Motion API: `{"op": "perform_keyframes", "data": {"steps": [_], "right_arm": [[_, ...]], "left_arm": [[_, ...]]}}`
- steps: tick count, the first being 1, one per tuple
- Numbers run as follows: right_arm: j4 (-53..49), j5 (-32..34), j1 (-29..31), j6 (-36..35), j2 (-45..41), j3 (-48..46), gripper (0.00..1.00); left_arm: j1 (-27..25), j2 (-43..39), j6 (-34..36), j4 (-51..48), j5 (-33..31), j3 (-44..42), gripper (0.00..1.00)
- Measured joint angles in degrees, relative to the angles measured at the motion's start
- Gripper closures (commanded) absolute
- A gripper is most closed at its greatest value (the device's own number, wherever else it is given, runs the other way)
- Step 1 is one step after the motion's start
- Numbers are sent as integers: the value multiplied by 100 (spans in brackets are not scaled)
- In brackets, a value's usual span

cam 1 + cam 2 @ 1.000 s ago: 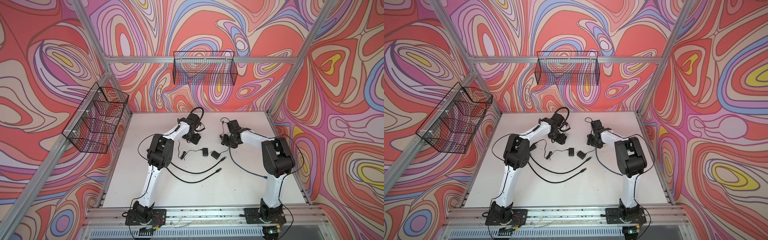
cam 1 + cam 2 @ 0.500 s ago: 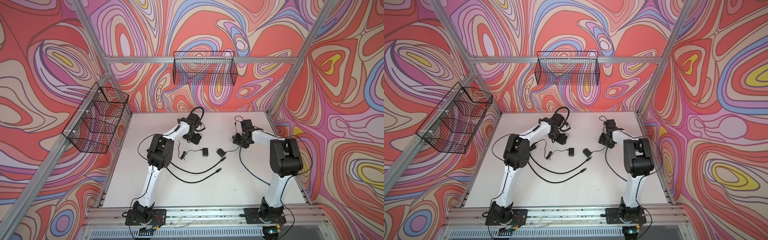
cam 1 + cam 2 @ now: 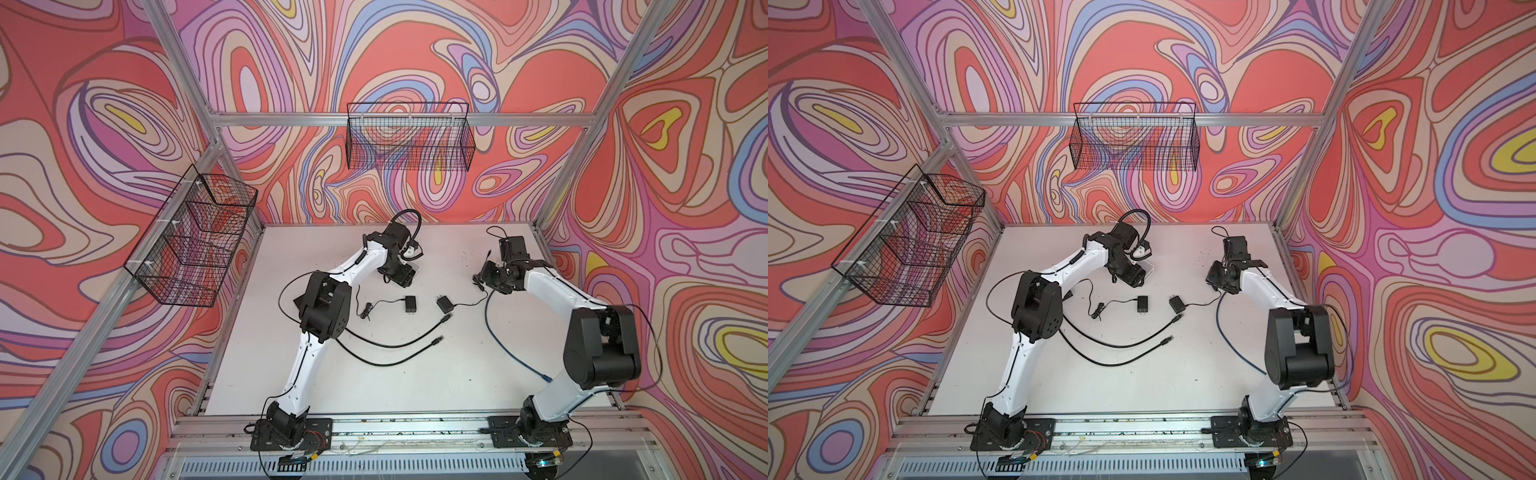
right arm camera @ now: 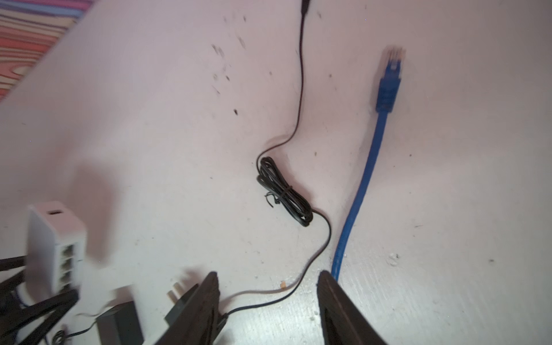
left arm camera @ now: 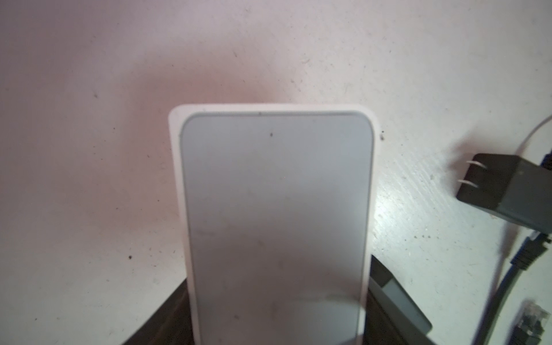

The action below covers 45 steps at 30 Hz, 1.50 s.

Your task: Insert the plug into the switch port

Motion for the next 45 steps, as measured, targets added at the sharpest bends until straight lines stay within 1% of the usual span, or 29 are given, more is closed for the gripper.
{"op": "perform_keyframes", "data": {"steps": [3, 7, 9, 14, 17, 22, 28, 37, 45], "right_arm": [[61, -238, 0, 39, -365, 0, 44], [153, -901, 0, 195, -599, -55, 44], [249, -1261, 0, 319, -754, -201, 44], [533, -2288, 0, 719, -1266, -682, 41], [820, -2905, 0, 1040, -1519, -909, 40], [1241, -3630, 0, 1517, -1897, -1204, 37], [1419, -4162, 26, 1635, -2092, -1353, 36], [1095, -4336, 136, 1287, -2092, -1687, 37], [752, -4500, 260, 894, -2094, -1703, 37]], "left_arm": [[-37, -273, 22, 146, 20, -323, 70], [-162, -1086, 63, 426, 7, -1025, 70], [-328, -1631, 92, 640, -26, -1451, 71], [-966, -2900, 173, 1143, -81, -2369, 70], [-1281, -3289, 195, 1307, -138, -2715, 70], [-1504, -3440, 188, 1429, -321, -3123, 70], [-1725, -3442, 144, 1469, -575, -3338, 71], [-2249, -3508, 39, 1600, -881, -3338, 72], [-2494, -3508, -9, 1606, -1156, -3338, 72]]}}
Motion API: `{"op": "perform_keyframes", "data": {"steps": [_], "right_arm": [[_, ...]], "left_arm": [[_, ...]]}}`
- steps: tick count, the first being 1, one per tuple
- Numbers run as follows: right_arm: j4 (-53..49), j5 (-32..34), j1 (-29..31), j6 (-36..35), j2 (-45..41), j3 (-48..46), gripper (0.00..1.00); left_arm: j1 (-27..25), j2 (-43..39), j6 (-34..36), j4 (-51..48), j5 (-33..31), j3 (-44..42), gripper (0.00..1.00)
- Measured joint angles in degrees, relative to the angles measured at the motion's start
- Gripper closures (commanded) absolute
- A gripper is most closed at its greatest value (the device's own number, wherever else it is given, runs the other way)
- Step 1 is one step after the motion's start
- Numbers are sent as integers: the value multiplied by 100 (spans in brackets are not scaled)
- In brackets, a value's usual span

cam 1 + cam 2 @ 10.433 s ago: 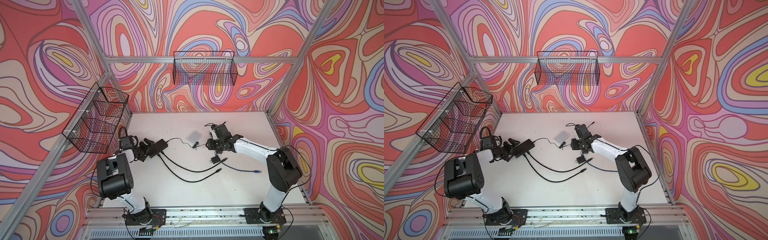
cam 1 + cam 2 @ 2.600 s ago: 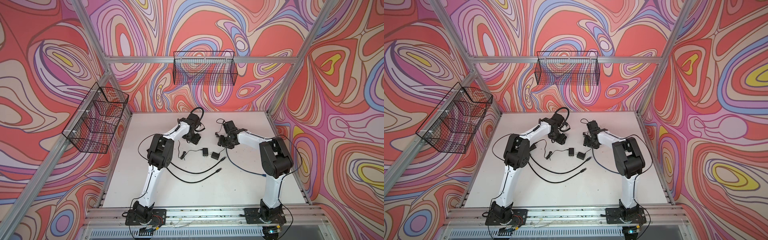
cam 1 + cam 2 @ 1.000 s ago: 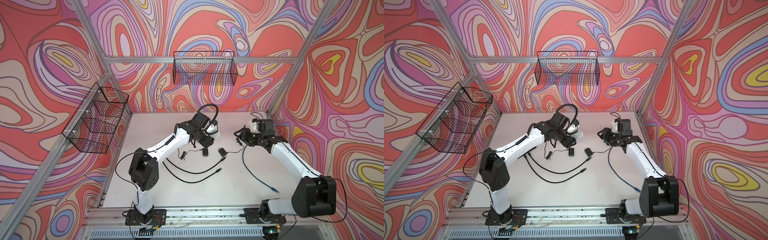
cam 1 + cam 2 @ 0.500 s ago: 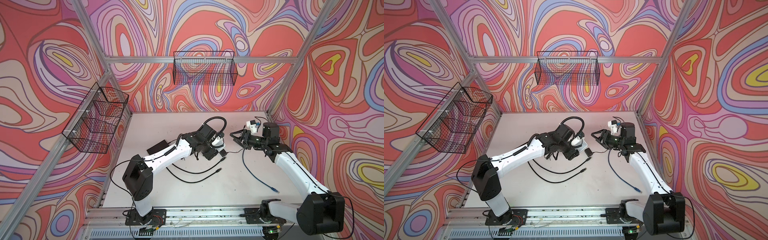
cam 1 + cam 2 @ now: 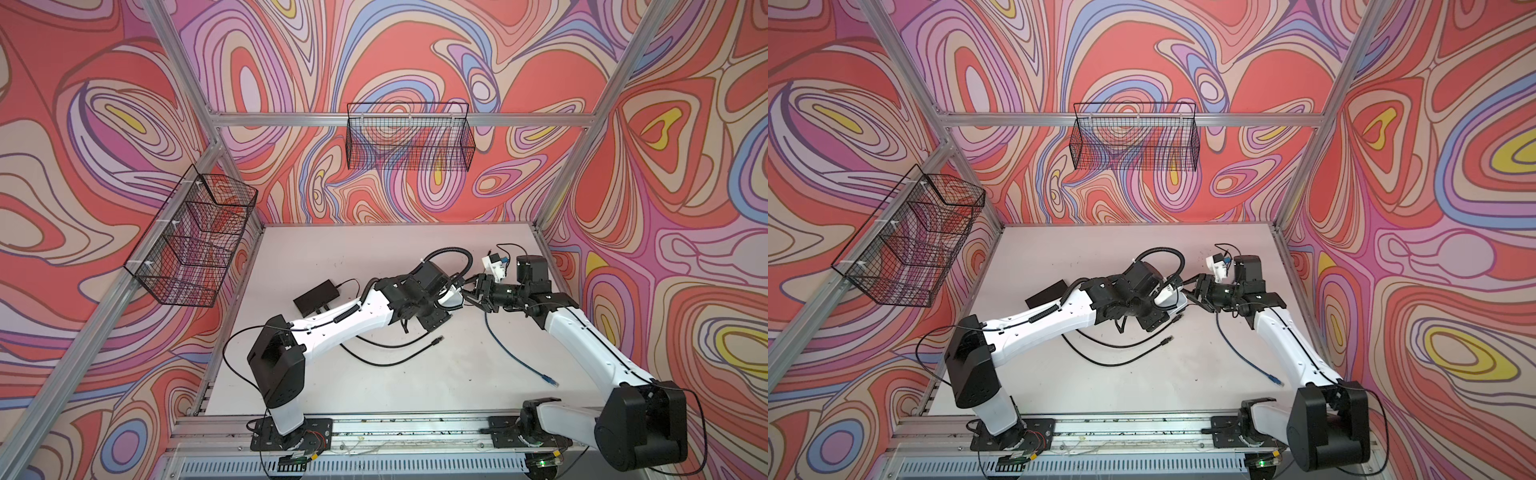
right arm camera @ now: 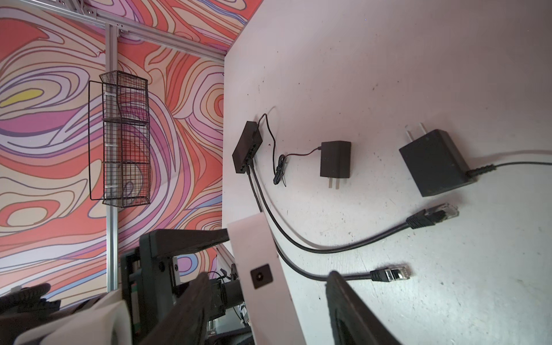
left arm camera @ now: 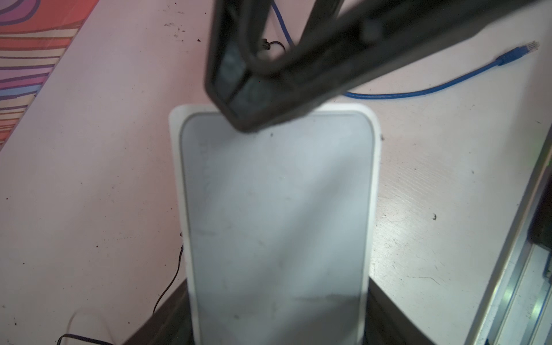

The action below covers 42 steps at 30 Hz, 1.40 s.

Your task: Insert the plug into the switch port

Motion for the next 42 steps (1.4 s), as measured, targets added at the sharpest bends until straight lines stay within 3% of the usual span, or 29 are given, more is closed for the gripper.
{"op": "perform_keyframes", "data": {"steps": [3, 7, 11, 13, 15, 17, 18, 23, 24, 32, 37, 42], "right_arm": [[-15, -74, 129, -74, -7, -61, 38], [-81, -151, 345, -179, -11, -179, 49], [-166, -192, 428, -286, -11, -238, 66], [-142, -326, 417, -354, -15, -297, 79], [-44, -407, 442, -658, -70, -341, 88], [31, -409, 448, -726, -138, -387, 93], [57, -402, 448, -715, -186, -422, 94], [409, -83, 472, -157, -678, -796, 100], [538, 63, 472, 35, -822, -933, 100], [2061, 1213, 466, 1694, -1714, -1878, 100], [3279, 1943, 525, 2750, -2015, -2448, 100], [3958, 2656, 859, 3348, -2247, -2728, 100]], "left_arm": [[-55, 0, 0, 7, -46, 0, 72], [-114, 0, 2, 15, -87, 0, 72], [-186, 0, 4, 11, -144, 7, 72], [-201, 0, -11, -26, -160, 13, 72], [-162, -9, -44, -109, -70, 13, 60], [-149, -33, -59, -118, -50, 13, 35], [-166, -46, -85, -116, -57, 11, 27], [-236, -468, -442, 157, -98, -400, 5], [-249, -640, -566, 258, -129, -542, 1], [-254, -1991, -2146, 1034, -446, -1486, 0], [-254, -2280, -3486, 1980, -262, -2253, 0], [-254, -2315, -4848, 3211, -243, -3220, 2]]}}
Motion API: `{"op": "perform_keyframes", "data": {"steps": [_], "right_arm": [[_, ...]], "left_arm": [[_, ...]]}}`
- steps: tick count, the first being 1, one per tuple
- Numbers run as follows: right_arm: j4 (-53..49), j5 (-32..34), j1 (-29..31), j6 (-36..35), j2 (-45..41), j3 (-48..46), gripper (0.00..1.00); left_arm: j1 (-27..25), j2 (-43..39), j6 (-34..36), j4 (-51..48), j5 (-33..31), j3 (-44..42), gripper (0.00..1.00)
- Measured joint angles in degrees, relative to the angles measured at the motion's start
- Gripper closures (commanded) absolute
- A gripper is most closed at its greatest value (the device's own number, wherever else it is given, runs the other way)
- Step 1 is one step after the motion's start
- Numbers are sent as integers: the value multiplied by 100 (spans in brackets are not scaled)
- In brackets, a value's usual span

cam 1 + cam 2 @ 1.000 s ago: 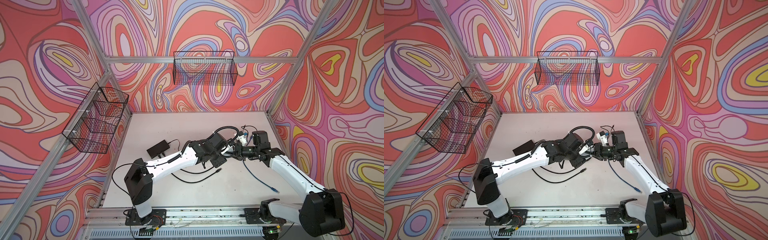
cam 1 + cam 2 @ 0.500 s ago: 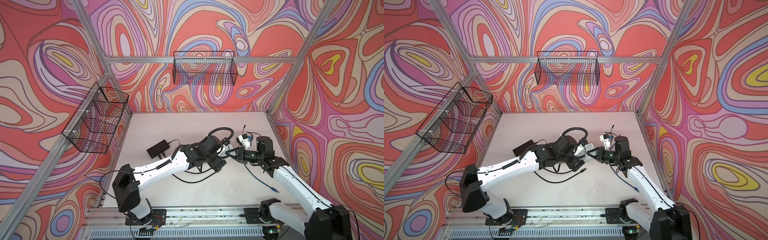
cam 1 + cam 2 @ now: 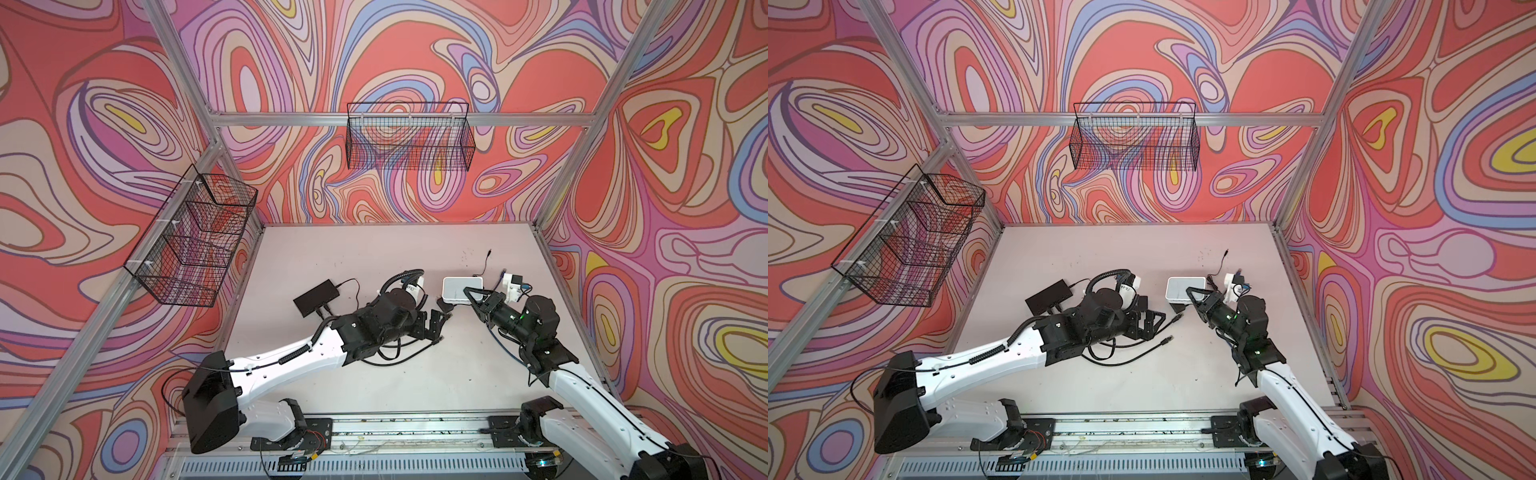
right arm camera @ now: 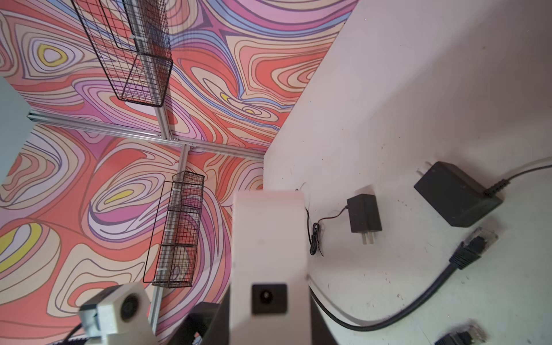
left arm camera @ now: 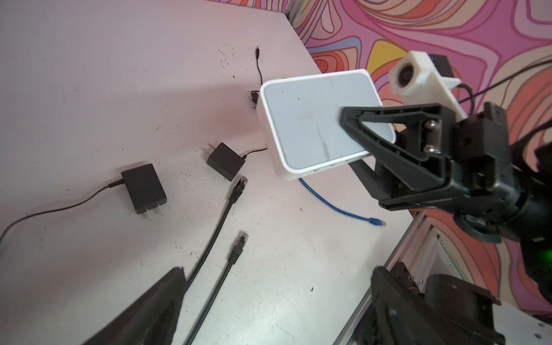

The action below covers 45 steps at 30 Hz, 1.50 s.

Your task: Insert the plug into the switch port

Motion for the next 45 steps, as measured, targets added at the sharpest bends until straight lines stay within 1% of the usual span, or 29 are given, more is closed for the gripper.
{"op": "perform_keyframes", "data": {"steps": [2, 5, 10, 13, 14, 15, 18, 21, 25, 29, 31, 34, 37, 41, 43, 45], "right_arm": [[210, 284, 168, 160, -118, -44, 100], [411, 629, 396, 289, -205, -48, 100], [748, 964, 671, 376, -160, -107, 100], [994, 1095, 793, 402, -33, -223, 100], [1073, 1128, 837, 415, 22, -254, 100], [1126, 1152, 881, 417, 72, -275, 100], [1373, 1252, 1034, 424, 251, -310, 100], [1694, 1325, 1178, 435, 426, -310, 100], [2026, 1462, 1340, 435, 597, -315, 100], [2387, 1617, 1462, 439, 691, -348, 100], [2474, 1665, 1513, 437, 704, -350, 100], [2682, 1735, 1572, 437, 772, -358, 99], [2857, 1773, 1611, 446, 837, -417, 99], [2970, 1805, 1650, 479, 846, -498, 97], [3025, 1825, 1650, 487, 846, -498, 92], [3119, 1875, 1644, 645, 844, -498, 85]], "left_arm": [[0, 9, -415, 385, -2, -214, 3], [0, 61, -876, 1001, 22, -243, 5], [0, 105, -1394, 2000, 59, -306, 8], [0, 205, -1604, 2402, 57, -393, 11], [0, 251, -1670, 2540, 42, -444, 14], [0, 293, -1718, 2634, 26, -476, 17], [0, 511, -1845, 2907, -57, -514, 18], [0, 758, -1886, 2968, -208, -409, 22], [0, 1088, -1939, 3303, -334, -177, 27], [0, 1217, -1991, 3770, -592, -157, 30], [0, 1268, -2017, 3969, -699, -157, 33], [2, 1357, -2096, 4301, -835, -170, 34], [0, 1429, -2205, 4677, -981, -289, 40], [0, 1506, -2312, 4916, -1099, -380, 54], [2, 1545, -2354, 5001, -1137, -380, 64], [7, 1567, -2490, 5189, -1141, -380, 71]]}}
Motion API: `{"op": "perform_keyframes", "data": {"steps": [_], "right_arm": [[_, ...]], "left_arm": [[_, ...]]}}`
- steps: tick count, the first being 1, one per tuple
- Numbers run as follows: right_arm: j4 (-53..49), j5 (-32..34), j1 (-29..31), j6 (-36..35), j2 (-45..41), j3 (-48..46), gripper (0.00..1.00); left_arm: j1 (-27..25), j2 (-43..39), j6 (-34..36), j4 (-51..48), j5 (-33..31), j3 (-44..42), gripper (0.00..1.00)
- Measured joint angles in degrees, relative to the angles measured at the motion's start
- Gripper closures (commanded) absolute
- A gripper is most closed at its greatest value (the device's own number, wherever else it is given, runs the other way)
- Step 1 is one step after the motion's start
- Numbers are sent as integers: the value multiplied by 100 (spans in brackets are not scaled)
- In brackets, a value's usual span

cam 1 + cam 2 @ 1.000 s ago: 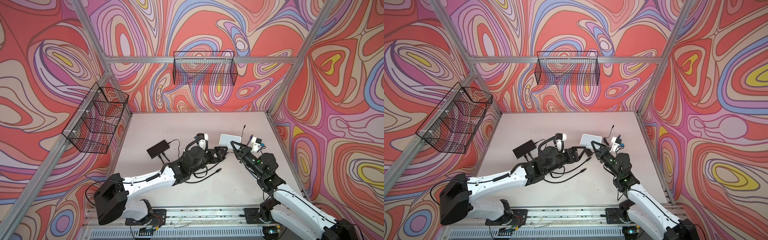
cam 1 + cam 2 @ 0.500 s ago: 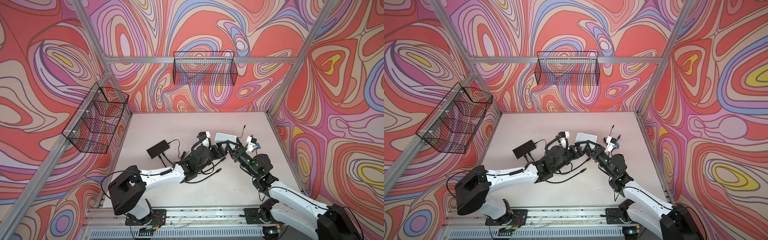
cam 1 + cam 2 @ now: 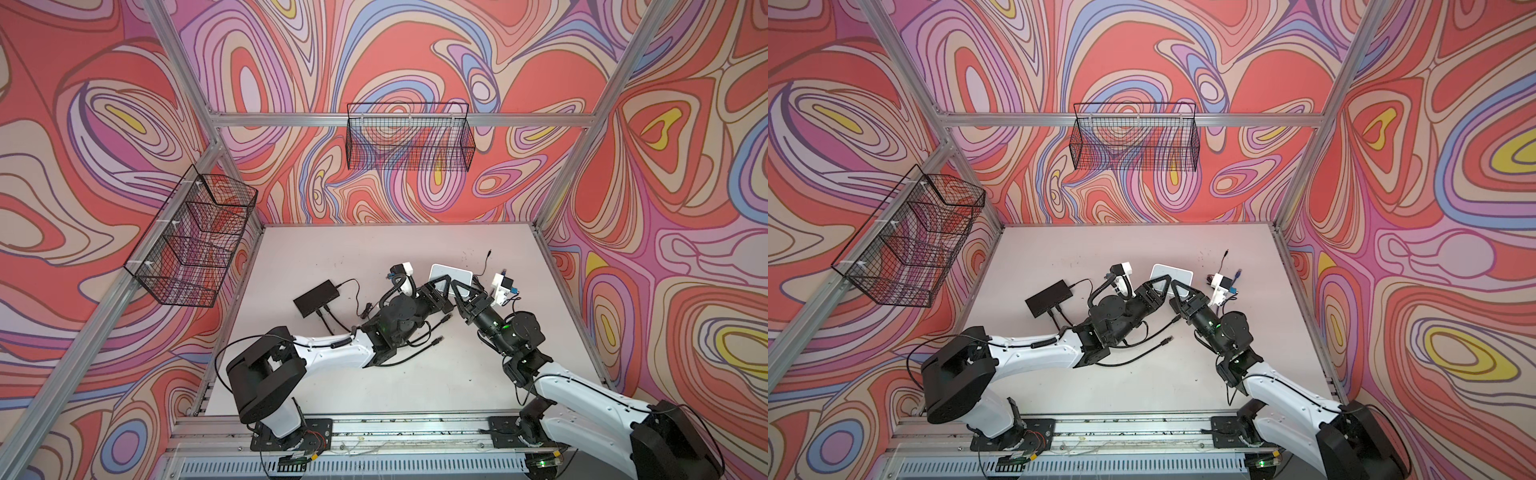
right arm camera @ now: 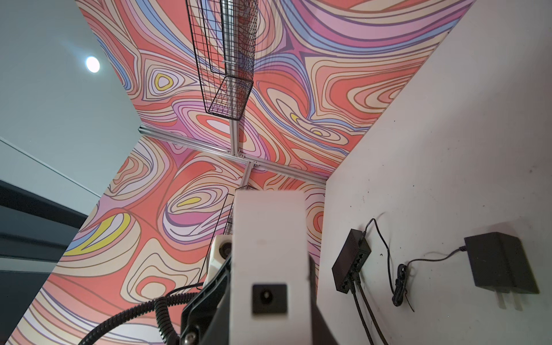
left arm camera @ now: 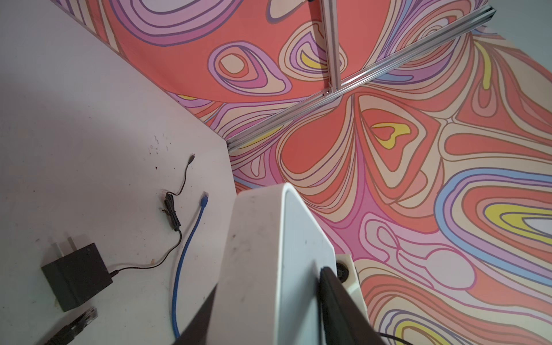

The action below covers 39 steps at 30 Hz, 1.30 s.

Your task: Insert the plug into the switch port

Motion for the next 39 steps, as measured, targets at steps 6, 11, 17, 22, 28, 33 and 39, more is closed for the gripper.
{"op": "perform_keyframes", "data": {"steps": [6, 11, 17, 22, 28, 33, 39], "right_arm": [[-57, 33, 15, -31, -125, 11, 51], [-796, 37, 37, -400, -367, 11, 36], [-1663, 127, 37, -868, -782, 109, 24], [-2975, -138, 11, -1937, -903, 774, 22], [-4913, -422, 4, -3703, -887, 2098, 21], [-5827, -693, 2, -4568, -629, 2529, 21], [-6216, -1163, 2, -4835, -667, 2437, 21]], "left_arm": [[11, -4, -299, 426, 164, -4, 79], [153, -55, -243, 103, 343, -155, 84], [483, -249, -328, -323, 789, -260, 84], [922, -562, -361, -1259, 1670, -245, 84], [1222, -1292, 24, -2752, 2540, -31, 84], [1349, -1600, 459, -3641, 3136, 415, 84], [1453, -1744, 750, -4216, 3519, 490, 84]]}}
